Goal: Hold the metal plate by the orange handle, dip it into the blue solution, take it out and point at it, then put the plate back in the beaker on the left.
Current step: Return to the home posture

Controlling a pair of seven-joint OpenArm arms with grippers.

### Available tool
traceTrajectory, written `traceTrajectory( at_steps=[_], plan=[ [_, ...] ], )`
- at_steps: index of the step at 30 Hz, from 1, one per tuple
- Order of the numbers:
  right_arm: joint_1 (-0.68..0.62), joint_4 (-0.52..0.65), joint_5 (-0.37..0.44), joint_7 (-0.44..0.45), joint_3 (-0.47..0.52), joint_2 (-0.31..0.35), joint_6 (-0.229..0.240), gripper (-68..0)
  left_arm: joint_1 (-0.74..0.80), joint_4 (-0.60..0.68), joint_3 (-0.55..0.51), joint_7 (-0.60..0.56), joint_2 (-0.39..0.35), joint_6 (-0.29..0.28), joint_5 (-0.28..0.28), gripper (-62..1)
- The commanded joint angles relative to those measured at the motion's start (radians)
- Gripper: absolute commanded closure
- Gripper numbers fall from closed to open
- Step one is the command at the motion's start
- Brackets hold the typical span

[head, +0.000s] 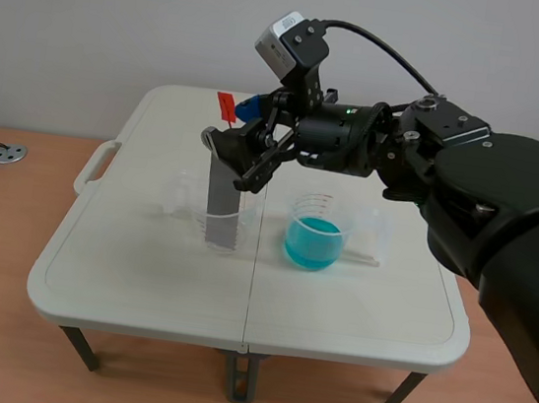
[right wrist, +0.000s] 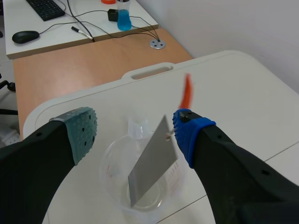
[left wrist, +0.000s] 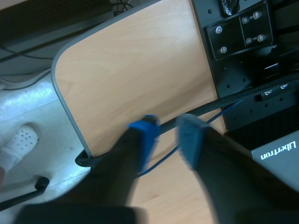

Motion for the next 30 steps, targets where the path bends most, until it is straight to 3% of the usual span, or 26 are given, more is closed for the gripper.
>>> traceTrajectory(
  at_steps=[1, 2, 3, 11, 16, 20, 24, 30],
  plan=[
    [0.034, 0.005, 0.011, 0.014, 0.019, 0.004, 0.006, -42.3, 0.001, 0.005, -0.003, -0.002, -0.006, -0.002, 0.016, -43.4],
    [0.034, 0.005, 0.011, 0.014, 0.024, 0.004, -0.012, -44.5, 0.001, 0.005, -0.003, -0.003, -0.006, -0.002, 0.015, -56.7],
    [0.034, 0.005, 0.011, 0.015, 0.029, 0.004, -0.026, -46.3, 0.001, 0.005, -0.003, -0.004, -0.006, -0.002, 0.013, -62.3],
    [0.031, 0.005, 0.012, 0.015, 0.047, 0.018, -0.129, -66.0, 0.0, 0.005, -0.003, -0.006, -0.006, -0.002, 0.013, -62.3],
    [0.018, 0.007, 0.016, 0.015, 0.046, 0.046, -0.178, -66.5, 0.0, 0.005, -0.003, -0.006, -0.005, -0.002, 0.013, -62.3],
    [-0.019, 0.043, 0.076, 0.014, 0.047, 0.097, -0.2, -66.5, 0.0, 0.005, -0.003, -0.006, -0.006, -0.002, 0.013, -62.3],
    [-0.077, 0.131, 0.164, 0.014, 0.047, 0.18, -0.204, -66.5, 0.0, 0.005, -0.003, -0.007, -0.005, -0.002, 0.013, -62.3],
    [-0.21, 0.311, 0.243, 0.007, 0.102, 0.301, -0.248, -66.5, -0.031, 0.006, -0.021, -0.057, -0.004, 0.011, 0.013, -62.3]
  ],
)
